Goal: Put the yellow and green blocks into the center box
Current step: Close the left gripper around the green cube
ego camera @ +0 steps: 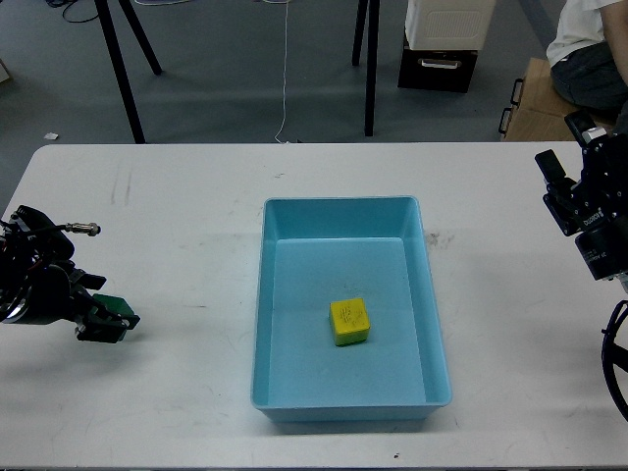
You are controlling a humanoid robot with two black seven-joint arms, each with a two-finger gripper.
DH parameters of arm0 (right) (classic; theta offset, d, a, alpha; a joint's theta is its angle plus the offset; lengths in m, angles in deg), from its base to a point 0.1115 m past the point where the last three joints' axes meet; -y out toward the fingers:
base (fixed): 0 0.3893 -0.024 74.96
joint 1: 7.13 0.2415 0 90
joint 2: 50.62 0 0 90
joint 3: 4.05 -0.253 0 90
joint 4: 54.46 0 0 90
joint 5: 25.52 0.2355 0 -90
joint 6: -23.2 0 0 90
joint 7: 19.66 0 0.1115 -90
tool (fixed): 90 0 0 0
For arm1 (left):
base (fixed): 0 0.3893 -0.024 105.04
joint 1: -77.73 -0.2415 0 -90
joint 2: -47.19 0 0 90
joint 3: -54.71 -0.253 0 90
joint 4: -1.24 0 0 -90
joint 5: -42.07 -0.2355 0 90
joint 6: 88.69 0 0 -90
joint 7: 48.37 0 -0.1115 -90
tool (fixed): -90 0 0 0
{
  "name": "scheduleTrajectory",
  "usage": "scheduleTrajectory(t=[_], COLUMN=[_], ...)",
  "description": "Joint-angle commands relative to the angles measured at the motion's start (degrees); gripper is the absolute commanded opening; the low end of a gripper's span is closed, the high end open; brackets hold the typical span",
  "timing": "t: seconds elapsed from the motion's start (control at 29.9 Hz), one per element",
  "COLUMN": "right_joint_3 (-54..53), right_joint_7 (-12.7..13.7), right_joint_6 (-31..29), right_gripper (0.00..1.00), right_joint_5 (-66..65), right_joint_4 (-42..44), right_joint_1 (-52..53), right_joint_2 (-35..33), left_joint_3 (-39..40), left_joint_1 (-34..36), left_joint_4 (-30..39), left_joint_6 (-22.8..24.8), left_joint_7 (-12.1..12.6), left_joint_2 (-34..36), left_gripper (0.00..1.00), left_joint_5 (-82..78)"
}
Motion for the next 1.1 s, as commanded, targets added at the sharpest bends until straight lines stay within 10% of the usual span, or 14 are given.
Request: scheduleTrajectory(t=[0.0,0.63,1.07], right_joint_3=[0.01,-0.08,-0.17], right_joint_7=[0.0,0.0,0.0], right_joint_6=[0.0,0.0,0.09], right_gripper=[0.98,0.98,0.98], right_joint_5=[0.08,-0.01,-0.01], right_joint_4=[0.0,0.09,0.18], right_joint_1=[-0.16,-0.25,-0.43], right_joint_2=[0.0,0.17,0.17], left_joint_3=[-0.11,-2.22,-2.13], left_joint_1=[-0.21,-0.56,-0.21], left_joint_4=[-1.23,-3.96,-4.74], left_joint_6=[-0.01,-0.01,-0.01], left_joint_7=[0.0,0.0,0.0], left_joint_2=[-0.1,-0.28,-2.13], left_gripper=[1.0,0.99,0.67], left_joint_5=[0.0,0.0,0.0])
